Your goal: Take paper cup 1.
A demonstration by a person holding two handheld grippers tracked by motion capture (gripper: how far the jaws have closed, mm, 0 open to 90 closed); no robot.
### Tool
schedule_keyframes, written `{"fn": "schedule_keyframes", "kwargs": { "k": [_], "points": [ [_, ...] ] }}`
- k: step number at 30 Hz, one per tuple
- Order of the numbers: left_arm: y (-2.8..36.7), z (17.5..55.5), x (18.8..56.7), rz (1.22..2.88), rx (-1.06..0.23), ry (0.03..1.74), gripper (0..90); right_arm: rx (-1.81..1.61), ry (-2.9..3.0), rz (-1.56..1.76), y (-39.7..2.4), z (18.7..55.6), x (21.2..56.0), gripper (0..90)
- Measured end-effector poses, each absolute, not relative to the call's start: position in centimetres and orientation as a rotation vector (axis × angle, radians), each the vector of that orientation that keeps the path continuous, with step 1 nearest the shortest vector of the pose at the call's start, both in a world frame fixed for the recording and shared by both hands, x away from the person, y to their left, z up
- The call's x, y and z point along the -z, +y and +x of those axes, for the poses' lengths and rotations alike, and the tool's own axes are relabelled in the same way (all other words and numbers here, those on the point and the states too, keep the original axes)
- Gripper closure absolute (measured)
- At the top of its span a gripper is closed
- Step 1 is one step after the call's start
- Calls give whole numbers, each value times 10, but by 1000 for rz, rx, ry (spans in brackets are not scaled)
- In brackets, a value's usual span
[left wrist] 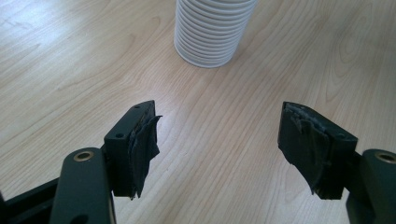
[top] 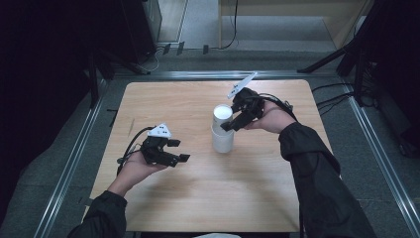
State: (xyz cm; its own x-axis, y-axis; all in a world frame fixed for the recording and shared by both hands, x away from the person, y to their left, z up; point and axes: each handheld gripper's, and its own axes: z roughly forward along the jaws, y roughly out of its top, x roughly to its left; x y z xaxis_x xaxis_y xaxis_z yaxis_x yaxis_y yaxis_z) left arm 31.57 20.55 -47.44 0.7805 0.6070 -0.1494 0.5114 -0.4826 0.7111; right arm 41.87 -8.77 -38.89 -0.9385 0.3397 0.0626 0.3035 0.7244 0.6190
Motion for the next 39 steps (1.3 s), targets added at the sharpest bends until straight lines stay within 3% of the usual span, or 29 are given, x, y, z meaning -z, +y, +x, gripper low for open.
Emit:
{"fn": "schedule_keyframes", "kwargs": {
  "k": [9, 13, 25, 39],
  "points": [
    [202, 315, 477, 2204, -144, 816, 283, -985, 2882, 500, -75, 423, 383, 259],
    [202, 315, 476, 2203, -143, 815, 281, -981, 2892, 488, -74, 424, 382, 322],
    [203, 315, 476, 2194, -139, 817, 280, -994, 2881, 497, -76, 423, 370, 333],
    [204, 316, 473, 2177, -140, 831, 260, -1029, 2829, 474, -83, 414, 329, 342]
  ]
}}
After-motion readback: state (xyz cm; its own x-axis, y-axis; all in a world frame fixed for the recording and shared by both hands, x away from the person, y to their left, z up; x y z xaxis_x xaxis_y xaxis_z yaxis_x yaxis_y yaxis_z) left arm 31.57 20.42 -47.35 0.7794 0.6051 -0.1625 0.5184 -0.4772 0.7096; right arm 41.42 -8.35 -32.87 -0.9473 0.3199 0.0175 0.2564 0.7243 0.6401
